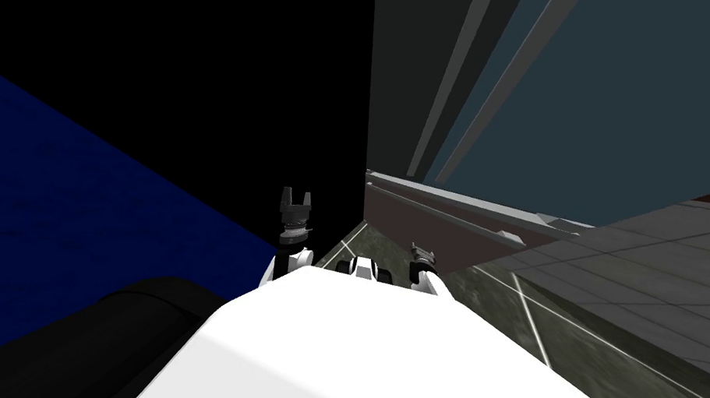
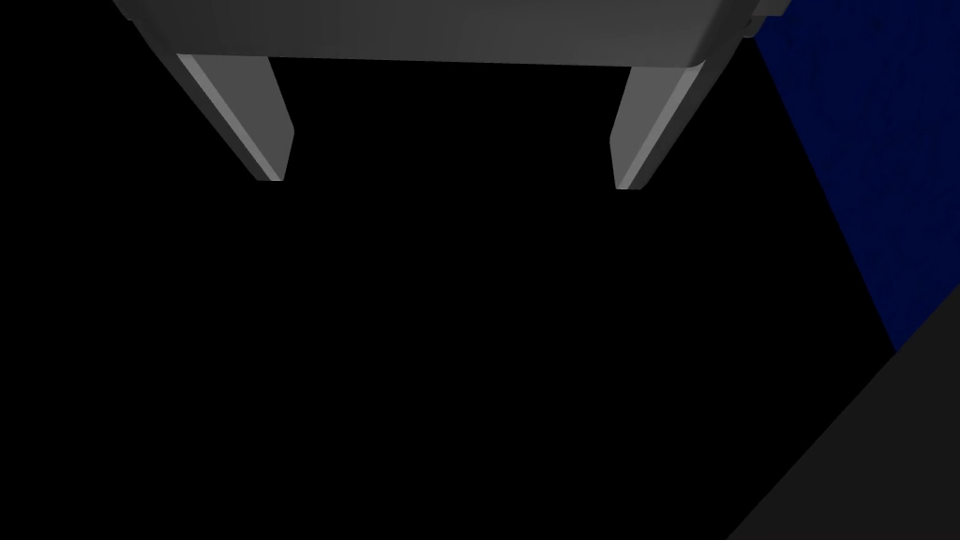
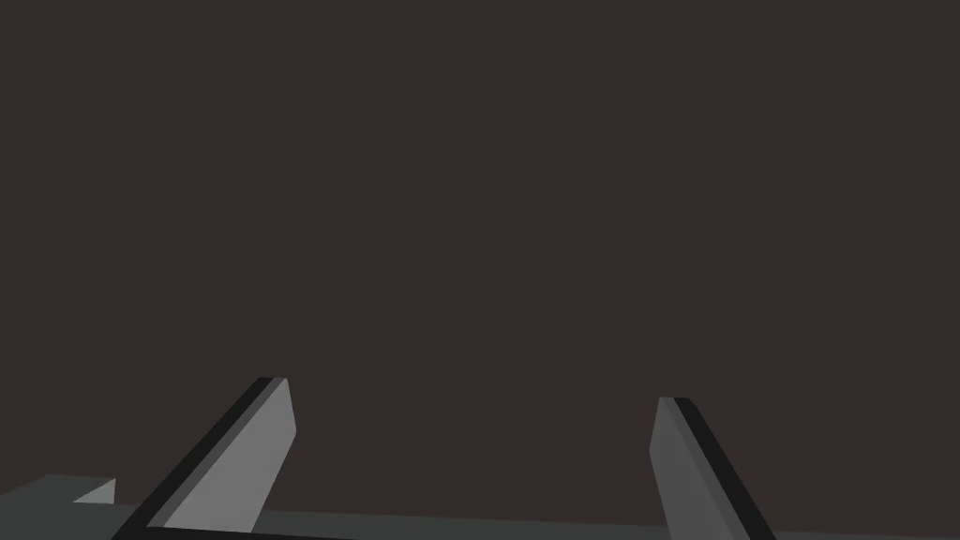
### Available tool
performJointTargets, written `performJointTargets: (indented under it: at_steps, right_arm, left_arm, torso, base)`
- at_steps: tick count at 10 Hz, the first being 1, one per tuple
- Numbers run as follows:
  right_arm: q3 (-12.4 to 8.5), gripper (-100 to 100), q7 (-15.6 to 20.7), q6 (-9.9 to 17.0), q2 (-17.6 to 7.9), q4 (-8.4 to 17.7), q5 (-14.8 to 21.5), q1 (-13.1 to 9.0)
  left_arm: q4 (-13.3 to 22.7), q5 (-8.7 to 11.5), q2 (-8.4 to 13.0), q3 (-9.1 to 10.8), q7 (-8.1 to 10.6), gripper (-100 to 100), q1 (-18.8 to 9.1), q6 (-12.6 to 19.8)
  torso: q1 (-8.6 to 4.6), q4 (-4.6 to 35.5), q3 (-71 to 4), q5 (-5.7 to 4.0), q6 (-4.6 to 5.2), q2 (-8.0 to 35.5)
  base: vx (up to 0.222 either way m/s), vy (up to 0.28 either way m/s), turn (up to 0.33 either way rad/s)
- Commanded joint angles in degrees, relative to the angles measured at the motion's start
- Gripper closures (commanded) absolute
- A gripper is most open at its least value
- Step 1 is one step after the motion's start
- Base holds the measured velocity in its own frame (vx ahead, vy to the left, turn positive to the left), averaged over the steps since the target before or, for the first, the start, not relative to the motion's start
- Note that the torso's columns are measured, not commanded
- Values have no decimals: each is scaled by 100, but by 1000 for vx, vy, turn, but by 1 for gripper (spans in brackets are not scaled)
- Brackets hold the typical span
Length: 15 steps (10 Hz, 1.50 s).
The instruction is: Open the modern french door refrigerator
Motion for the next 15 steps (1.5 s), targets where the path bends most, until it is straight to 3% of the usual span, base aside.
performJointTargets:
  at_steps: [1,2,3,4,5,6,7,8,9,10,11,12,15]
  right_arm:
    - [59,-100,70,445,-43,235,464,-71]
    - [59,-100,70,496,-43,235,517,-71]
    - [107,-100,119,710,-64,457,735,-147]
    - [107,-100,119,841,-64,457,897,-147]
    - [155,-100,170,1015,-83,674,1055,-225]
    - [155,-100,170,1177,-83,674,1235,-225]
    - [201,-100,223,1342,-101,886,1417,-303]
    - [201,-100,223,1495,-101,886,1578,-303]
    - [247,-100,277,1647,-119,1090,1756,-383]
    - [247,-100,277,1813,-119,1090,1945,-383]
    - [292,-100,331,1980,-139,1288,2140,-463]
    - [292,-100,331,2122,-139,1288,2283,-463]
    - [377,-100,442,2609,-193,1659,2801,-621]
  left_arm:
    - [0,0,0,0,0,0,0,0]
    - [0,0,0,0,0,0,0,0]
    - [0,0,0,0,0,0,0,0]
    - [0,0,0,0,0,0,0,0]
    - [0,0,0,0,0,0,0,0]
    - [0,0,0,0,0,0,0,0]
    - [0,0,0,0,0,0,0,0]
    - [0,0,0,0,0,0,0,0]
    - [0,0,0,0,0,0,0,0]
    - [0,0,0,0,0,0,0,0]
    - [0,0,0,0,0,0,0,0]
    - [0,0,0,0,0,0,0,0]
    - [0,0,0,0,0,0,0,0]
  torso:
    - [2,2,4,0,-1,4]
    - [-2,3,6,-1,0,8]
    - [-7,4,10,-2,0,15]
    - [-1,3,5,-2,-2,5]
    - [2,1,2,0,0,3]
    - [7,0,0,1,-2,-2]
    - [0,0,0,0,0,-2]
    - [-1,-1,-3,-1,-2,-8]
    - [-2,1,2,-1,0,4]
    - [0,3,5,-1,-2,6]
    - [-1,4,8,0,1,12]
    - [-1,3,6,-1,-2,7]
    - [1,0,1,0,0,1]
  base:
    - [50,38,35]
    - [24,16,-2]
    - [44,25,63]
    - [46,27,37]
    - [55,44,64]
    - [65,31,38]
    - [96,29,65]
    - [75,24,40]
    - [76,23,84]
    - [62,20,42]
    - [65,17,81]
    - [63,14,38]
    - [84,19,67]
